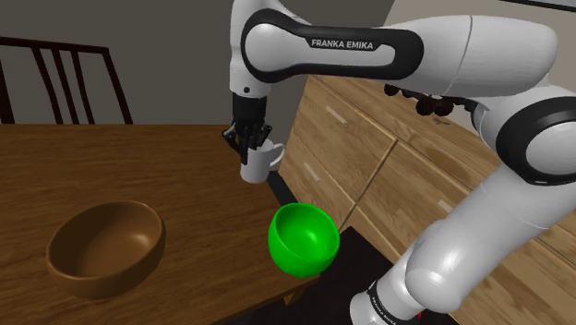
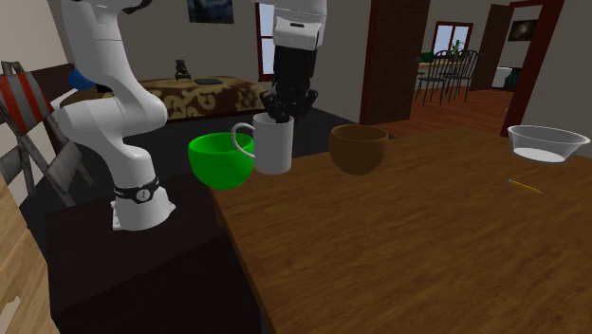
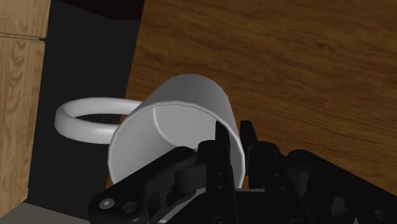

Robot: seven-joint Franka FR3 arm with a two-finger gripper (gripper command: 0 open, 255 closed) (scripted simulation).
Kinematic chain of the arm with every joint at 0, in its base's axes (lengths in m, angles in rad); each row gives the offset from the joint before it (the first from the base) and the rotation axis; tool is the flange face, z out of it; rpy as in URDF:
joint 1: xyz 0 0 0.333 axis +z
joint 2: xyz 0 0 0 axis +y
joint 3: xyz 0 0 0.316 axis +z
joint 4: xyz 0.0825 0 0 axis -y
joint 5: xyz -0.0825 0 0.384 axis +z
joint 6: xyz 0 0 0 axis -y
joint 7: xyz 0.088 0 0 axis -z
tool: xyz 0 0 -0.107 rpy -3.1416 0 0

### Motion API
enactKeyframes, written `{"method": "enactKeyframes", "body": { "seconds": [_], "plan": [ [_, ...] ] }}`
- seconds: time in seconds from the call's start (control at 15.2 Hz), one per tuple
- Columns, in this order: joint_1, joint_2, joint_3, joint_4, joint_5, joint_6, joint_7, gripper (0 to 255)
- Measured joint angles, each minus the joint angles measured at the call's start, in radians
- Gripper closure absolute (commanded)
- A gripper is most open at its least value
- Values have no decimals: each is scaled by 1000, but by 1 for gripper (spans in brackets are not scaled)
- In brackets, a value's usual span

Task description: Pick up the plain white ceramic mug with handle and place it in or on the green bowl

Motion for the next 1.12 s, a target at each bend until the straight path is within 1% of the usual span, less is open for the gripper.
{"method": "enactKeyframes", "body": {
  "seconds": [0.92, 1.12],
  "plan": [
    [0, 9, 0, 196, -3, -187, 10, 255],
    [0, -67, -1, 128, 22, -192, 6, 255]
  ]
}}
